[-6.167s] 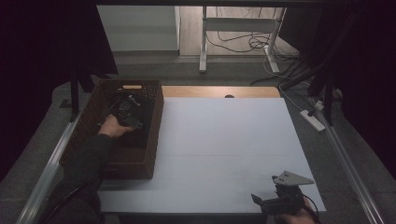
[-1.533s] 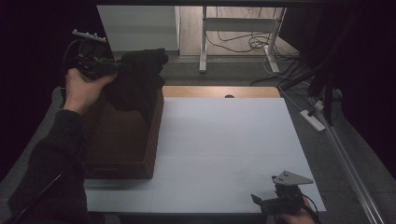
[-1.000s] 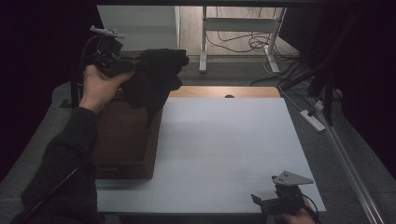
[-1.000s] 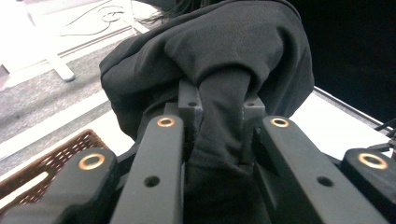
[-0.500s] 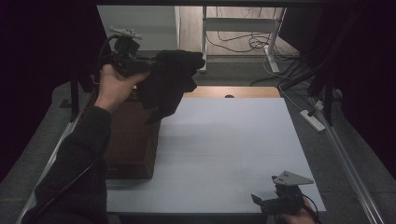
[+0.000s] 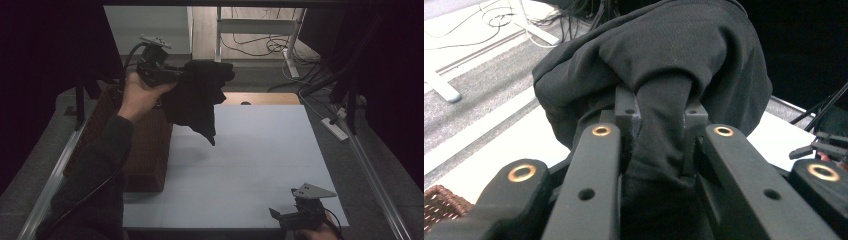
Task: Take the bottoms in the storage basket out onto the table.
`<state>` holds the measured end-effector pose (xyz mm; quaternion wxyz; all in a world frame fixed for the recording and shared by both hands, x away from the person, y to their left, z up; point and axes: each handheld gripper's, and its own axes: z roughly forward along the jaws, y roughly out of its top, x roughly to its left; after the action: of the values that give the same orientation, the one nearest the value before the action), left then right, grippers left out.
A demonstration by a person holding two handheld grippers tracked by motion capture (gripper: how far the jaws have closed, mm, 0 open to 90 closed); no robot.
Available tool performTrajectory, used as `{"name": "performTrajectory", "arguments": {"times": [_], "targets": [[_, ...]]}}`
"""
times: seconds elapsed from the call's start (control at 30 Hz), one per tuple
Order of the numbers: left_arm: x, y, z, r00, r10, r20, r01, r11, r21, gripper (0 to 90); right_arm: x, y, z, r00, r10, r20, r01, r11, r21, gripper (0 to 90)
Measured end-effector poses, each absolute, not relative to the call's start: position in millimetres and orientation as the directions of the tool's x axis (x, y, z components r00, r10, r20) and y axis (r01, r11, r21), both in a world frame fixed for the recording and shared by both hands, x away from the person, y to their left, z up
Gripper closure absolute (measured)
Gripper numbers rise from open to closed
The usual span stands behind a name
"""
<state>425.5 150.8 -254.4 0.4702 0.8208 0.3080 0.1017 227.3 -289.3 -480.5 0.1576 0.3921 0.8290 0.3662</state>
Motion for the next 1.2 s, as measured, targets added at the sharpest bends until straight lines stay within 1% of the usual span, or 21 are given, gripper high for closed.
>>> {"name": "performTrajectory", "arguments": {"times": [0.33,0.67,1.03,1.2], "targets": [[427.3,132.2,-270.3,0.805,0.585,-0.099,0.404,-0.419,0.813,76.6,227.3,-289.6,-480.5,-0.644,0.765,0.027,0.534,0.423,0.733,0.0],[428.4,118.5,-287.4,0.819,0.566,-0.098,0.404,-0.447,0.798,76.4,227.1,-289.4,-480.5,-0.644,0.765,0.025,0.532,0.424,0.732,0.0],[431.9,108.0,-318.0,0.821,0.559,-0.118,0.426,-0.460,0.779,76.1,227.0,-289.3,-480.6,-0.646,0.763,0.024,0.532,0.426,0.732,0.0],[432.1,102.5,-331.9,0.818,0.565,-0.113,0.429,-0.466,0.774,75.9,226.9,-289.1,-480.6,-0.646,0.763,0.024,0.532,0.427,0.731,0.0]]}}
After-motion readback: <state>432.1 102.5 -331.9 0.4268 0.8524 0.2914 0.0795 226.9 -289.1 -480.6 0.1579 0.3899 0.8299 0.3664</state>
